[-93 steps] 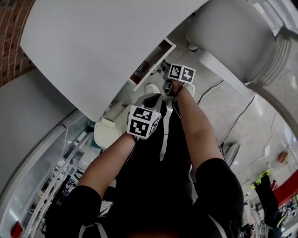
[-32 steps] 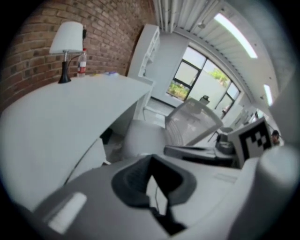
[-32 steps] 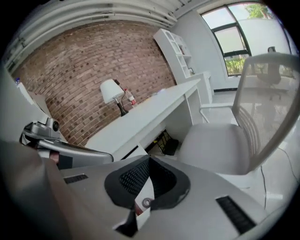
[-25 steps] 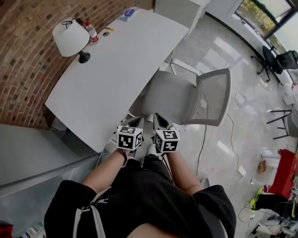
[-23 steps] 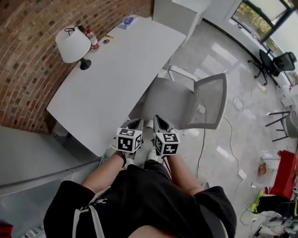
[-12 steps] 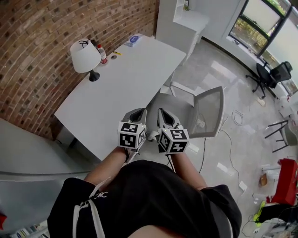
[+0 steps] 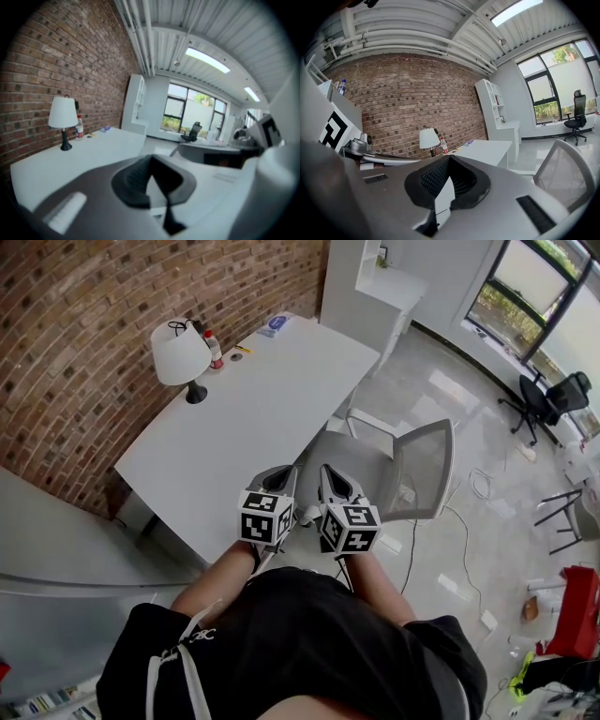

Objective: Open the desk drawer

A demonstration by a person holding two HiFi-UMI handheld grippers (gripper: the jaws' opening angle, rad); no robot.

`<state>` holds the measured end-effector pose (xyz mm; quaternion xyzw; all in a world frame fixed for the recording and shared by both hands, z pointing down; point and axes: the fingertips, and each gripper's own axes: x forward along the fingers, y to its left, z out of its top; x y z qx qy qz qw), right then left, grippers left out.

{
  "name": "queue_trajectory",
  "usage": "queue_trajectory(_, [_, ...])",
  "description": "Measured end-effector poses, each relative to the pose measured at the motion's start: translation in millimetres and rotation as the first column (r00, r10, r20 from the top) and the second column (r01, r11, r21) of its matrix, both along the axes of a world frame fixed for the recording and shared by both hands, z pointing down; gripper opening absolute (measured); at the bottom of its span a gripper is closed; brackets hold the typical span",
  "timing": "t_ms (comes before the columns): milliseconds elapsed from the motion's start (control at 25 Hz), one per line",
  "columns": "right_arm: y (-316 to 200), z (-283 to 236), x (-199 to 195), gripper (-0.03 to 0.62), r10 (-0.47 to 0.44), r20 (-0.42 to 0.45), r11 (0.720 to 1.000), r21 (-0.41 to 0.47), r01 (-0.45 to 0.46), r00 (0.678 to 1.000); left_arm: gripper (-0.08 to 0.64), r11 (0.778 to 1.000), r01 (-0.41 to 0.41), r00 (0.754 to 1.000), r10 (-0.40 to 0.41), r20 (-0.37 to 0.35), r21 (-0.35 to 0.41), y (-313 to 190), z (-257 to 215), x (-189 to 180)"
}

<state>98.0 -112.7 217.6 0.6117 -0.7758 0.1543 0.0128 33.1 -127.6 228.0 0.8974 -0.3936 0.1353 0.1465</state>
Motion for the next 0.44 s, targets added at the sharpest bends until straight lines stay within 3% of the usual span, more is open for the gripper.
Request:
queue_trajectory(200, [6, 6, 7, -0.002, 0.011, 0.004, 1.000, -0.006, -0.011, 1.000, -0.002, 0.999, 0.006, 0.999, -0.007, 0.037, 0.039, 6, 4, 4])
queue_trajectory(440, [11, 14, 11, -0.002, 0.022, 0.004, 1.000, -0.019, -0.022, 1.000, -0.002, 1.000, -0.002, 1.000, 0.001, 0.029, 0.022, 11, 10, 7])
